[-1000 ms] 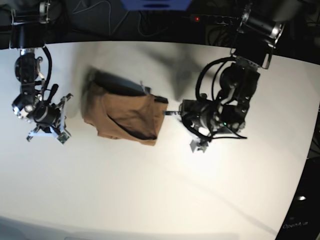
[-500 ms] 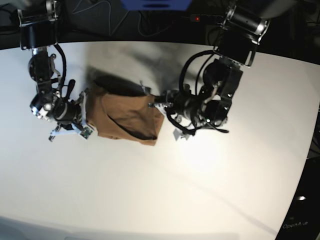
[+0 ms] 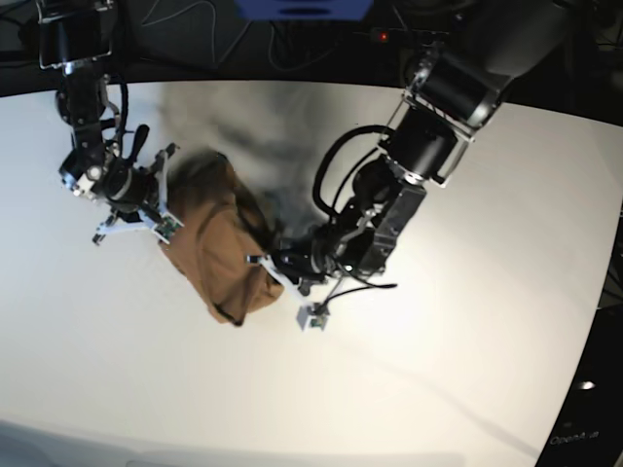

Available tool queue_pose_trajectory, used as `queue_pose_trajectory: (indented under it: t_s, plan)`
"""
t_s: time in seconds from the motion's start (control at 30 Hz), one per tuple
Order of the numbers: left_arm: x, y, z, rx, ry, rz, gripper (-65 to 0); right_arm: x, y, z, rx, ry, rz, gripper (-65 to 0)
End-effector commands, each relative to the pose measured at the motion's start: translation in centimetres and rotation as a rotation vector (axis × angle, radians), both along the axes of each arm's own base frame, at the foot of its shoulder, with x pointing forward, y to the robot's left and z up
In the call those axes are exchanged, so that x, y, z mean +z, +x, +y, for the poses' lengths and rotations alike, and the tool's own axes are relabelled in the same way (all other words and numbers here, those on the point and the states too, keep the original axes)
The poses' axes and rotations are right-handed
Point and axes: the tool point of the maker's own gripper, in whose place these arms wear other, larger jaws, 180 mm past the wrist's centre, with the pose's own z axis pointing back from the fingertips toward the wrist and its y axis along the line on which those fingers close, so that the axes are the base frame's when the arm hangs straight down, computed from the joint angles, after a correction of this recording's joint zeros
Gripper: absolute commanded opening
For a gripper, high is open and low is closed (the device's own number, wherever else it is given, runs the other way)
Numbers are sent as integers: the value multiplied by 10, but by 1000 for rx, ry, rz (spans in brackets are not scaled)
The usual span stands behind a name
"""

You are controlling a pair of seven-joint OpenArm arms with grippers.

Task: Fold the T-shirt properly
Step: 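Press the bundle's side with the left gripper to square it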

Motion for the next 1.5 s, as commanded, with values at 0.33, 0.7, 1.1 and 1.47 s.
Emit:
queue_pose_trajectory:
  t_s: [0.33, 0.7, 1.1, 1.47]
  plan:
    - [7, 26, 5, 32, 114, -37, -628, 43, -12, 17, 50, -59, -73, -635]
    - [15, 31, -5, -10, 72, -78, -628, 60, -6, 4, 52, -121, -105, -635]
    - [14, 22, 13, -11, 74, -85, -628, 47, -9, 8, 72, -73, -90, -635]
    - [32, 34, -13, -6, 22, -174, -628, 21, -25, 24, 48, -34, -25, -635]
